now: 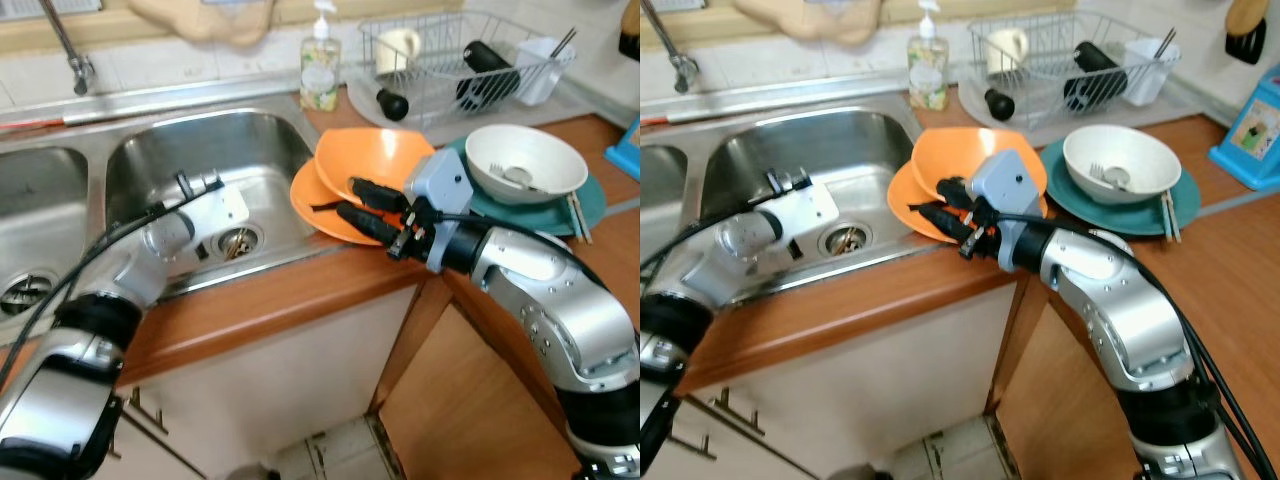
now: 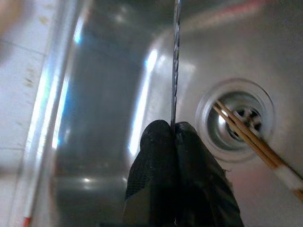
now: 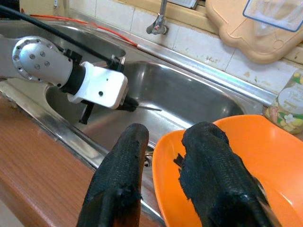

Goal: Kitchen organization

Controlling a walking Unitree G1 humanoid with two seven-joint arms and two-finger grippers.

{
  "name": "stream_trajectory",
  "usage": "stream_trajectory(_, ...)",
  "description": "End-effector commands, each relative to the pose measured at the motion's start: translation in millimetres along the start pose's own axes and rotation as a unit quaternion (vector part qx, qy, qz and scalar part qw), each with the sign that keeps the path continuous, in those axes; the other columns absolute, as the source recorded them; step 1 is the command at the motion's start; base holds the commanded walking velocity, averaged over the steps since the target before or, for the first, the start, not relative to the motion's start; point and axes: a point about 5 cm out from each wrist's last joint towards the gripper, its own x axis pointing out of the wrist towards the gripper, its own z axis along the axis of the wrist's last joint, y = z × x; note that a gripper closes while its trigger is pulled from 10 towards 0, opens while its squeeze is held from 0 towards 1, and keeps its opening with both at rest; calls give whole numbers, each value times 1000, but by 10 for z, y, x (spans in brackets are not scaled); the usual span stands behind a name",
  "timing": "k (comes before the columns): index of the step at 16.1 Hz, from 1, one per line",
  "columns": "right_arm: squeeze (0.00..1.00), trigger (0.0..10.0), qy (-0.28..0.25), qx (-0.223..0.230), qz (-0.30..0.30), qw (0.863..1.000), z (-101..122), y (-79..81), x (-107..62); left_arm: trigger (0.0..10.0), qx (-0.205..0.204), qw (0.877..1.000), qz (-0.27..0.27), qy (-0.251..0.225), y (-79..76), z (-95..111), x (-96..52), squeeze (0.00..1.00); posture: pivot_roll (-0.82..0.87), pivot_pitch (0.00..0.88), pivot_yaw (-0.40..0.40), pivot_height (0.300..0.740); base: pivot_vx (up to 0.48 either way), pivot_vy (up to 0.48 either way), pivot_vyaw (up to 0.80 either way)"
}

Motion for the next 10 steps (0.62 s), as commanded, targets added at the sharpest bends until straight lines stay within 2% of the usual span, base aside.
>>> stream_trajectory(1, 0, 10000, -2, -9, 9, 1000, 36, 29, -10, 10000, -3, 1000, -9, 5, 41, 31, 20, 0, -108, 0, 49, 740, 0, 0, 0)
stream_trajectory(2, 0, 10000, -2, -9, 9, 1000, 36, 29, -10, 10000, -3, 1000, -9, 5, 41, 31, 20, 0, -108, 0, 49, 740, 0, 0, 0)
stream_trajectory(3, 0, 10000, -2, -10, 6, 1000, 36, 29, -18, 10000, -35, 996, -73, 27, -87, -26, 52, 1000, -112, 0, 56, 740, 0, 0, 0)
stream_trajectory(6, 0, 10000, -1, -9, 3, 1000, 28, 31, -21, 10000, -56, 993, -97, 26, -143, -34, 71, 1000, -112, 0, 58, 740, 0, 0, 0)
stream_trajectory(10, 0, 10000, -5, -9, -23, 1000, 27, -26, -32, 10000, -74, 993, -92, 0, -119, 28, 74, 1000, -110, 0, 55, 740, 0, 0, 0)
